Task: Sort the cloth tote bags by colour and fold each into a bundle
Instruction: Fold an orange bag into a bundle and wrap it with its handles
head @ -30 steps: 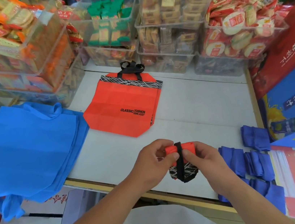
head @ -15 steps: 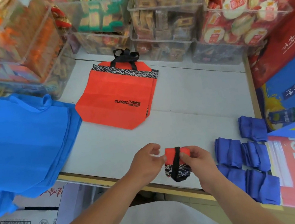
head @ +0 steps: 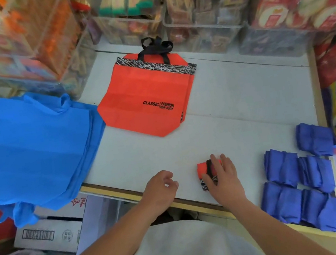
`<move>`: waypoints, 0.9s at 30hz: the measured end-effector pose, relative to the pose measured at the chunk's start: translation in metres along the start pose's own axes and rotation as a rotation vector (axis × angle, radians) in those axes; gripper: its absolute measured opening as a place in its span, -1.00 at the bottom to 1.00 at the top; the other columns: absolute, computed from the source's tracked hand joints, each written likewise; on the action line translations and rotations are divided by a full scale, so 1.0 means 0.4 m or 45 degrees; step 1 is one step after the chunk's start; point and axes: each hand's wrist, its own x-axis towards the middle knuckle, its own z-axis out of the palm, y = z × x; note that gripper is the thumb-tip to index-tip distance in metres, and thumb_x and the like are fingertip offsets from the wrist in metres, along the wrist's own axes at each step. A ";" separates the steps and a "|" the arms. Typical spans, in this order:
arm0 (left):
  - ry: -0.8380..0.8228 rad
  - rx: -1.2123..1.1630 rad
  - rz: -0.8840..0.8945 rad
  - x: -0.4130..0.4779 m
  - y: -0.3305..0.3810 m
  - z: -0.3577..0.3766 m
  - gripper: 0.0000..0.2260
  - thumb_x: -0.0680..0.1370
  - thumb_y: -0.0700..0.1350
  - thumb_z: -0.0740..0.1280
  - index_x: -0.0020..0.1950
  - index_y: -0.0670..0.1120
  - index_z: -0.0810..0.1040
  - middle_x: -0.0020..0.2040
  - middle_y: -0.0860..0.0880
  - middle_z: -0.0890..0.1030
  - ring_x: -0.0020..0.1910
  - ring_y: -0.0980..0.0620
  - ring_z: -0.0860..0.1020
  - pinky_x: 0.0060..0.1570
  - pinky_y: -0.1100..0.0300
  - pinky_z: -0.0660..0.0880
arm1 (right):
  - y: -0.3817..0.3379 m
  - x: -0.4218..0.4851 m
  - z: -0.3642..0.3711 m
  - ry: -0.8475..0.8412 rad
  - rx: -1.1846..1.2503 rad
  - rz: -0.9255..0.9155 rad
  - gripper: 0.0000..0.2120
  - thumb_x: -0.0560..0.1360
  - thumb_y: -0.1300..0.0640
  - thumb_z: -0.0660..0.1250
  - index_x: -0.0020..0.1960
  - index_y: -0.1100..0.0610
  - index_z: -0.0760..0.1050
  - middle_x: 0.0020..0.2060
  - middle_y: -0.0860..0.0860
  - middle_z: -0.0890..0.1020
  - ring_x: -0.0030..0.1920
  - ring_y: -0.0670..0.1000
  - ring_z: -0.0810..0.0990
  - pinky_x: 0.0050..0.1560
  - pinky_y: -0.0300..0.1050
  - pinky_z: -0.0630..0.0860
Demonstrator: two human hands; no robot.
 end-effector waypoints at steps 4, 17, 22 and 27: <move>-0.025 -0.022 0.019 0.016 -0.023 -0.024 -0.67 0.64 0.03 0.31 0.40 0.01 0.48 0.23 0.09 0.55 0.19 0.11 0.52 0.17 0.26 0.44 | 0.011 -0.016 0.052 -0.015 -0.247 0.046 -0.39 0.66 -0.23 -0.04 0.63 -0.01 -0.03 0.63 0.11 -0.07 0.63 0.14 -0.14 0.61 0.16 -0.04; 0.074 0.536 0.478 0.236 -0.032 -0.273 -0.64 0.66 0.00 0.26 0.44 -0.07 0.47 0.52 0.05 0.34 0.42 0.02 0.41 0.36 0.12 0.39 | -0.158 0.040 -0.021 0.128 -0.015 0.085 -0.35 0.62 -0.23 0.10 0.59 0.10 0.20 0.62 0.04 0.15 0.64 0.05 -0.06 0.61 0.14 -0.01; 0.199 0.581 0.860 0.415 -0.015 -0.378 -0.79 0.58 -0.11 0.39 0.19 -0.11 0.64 0.48 -0.06 0.47 0.42 -0.07 0.46 0.31 0.06 0.44 | -0.322 0.152 -0.011 0.095 0.023 0.005 -0.39 0.63 -0.29 0.02 0.51 0.06 0.38 0.57 -0.01 0.30 0.63 0.00 0.00 0.61 0.07 0.01; 0.007 0.858 0.968 0.553 -0.073 -0.420 -0.57 0.44 -0.01 0.55 0.27 -0.08 0.63 0.52 -0.08 0.42 0.48 -0.11 0.41 0.44 -0.10 0.35 | -0.427 0.227 0.011 -0.024 0.096 0.003 -0.57 0.69 -0.11 0.12 0.47 0.04 0.43 0.49 -0.09 0.42 0.58 -0.07 0.13 0.57 -0.13 0.03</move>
